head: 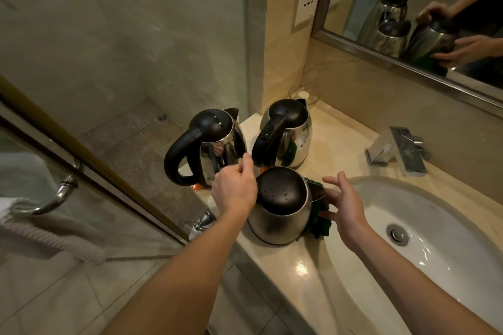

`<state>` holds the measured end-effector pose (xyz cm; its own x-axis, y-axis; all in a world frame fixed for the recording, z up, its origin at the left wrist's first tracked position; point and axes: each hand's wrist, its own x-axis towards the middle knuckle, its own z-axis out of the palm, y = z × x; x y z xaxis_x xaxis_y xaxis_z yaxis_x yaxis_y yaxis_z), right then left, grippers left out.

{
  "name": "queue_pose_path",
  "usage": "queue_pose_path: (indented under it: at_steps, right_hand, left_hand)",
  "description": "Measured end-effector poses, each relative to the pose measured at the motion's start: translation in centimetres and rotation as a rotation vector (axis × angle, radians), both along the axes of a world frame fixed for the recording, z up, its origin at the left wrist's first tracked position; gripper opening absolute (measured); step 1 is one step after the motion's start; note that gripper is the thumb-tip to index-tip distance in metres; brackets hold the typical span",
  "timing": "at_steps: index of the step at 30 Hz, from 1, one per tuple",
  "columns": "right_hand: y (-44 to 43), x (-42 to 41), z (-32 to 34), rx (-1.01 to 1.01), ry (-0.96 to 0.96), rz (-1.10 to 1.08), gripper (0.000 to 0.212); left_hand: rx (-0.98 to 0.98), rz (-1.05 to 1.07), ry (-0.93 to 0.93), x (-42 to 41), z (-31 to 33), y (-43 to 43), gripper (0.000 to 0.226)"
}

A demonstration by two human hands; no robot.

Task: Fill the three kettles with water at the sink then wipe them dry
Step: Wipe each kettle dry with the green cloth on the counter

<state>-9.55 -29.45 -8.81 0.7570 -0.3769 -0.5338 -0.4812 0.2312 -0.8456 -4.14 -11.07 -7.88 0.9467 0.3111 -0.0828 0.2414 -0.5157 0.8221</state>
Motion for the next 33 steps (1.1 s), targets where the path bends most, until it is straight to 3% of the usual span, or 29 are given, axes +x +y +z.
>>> queue_pose_path:
  at_steps: [9, 21, 27, 33]
  right_hand:
    - [0.1, 1.3, 0.9, -0.120, -0.179, 0.015, 0.046]
    - [0.2, 1.6, -1.3, -0.156, 0.069, 0.147, 0.048]
    - [0.2, 2.1, 0.1, -0.120, -0.076, 0.052, 0.048]
    - [0.5, 3.1, 0.9, -0.186, -0.186, 0.139, 0.047]
  left_hand:
    - [0.020, -0.077, 0.022, 0.3, 0.3, 0.3, 0.057]
    - [0.038, -0.033, 0.015, 0.4, 0.0, 0.2, 0.058]
    - [0.002, -0.025, 0.032, 0.5, 0.2, 0.3, 0.058]
    - [-0.004, -0.070, 0.040, 0.7, 0.3, 0.4, 0.058]
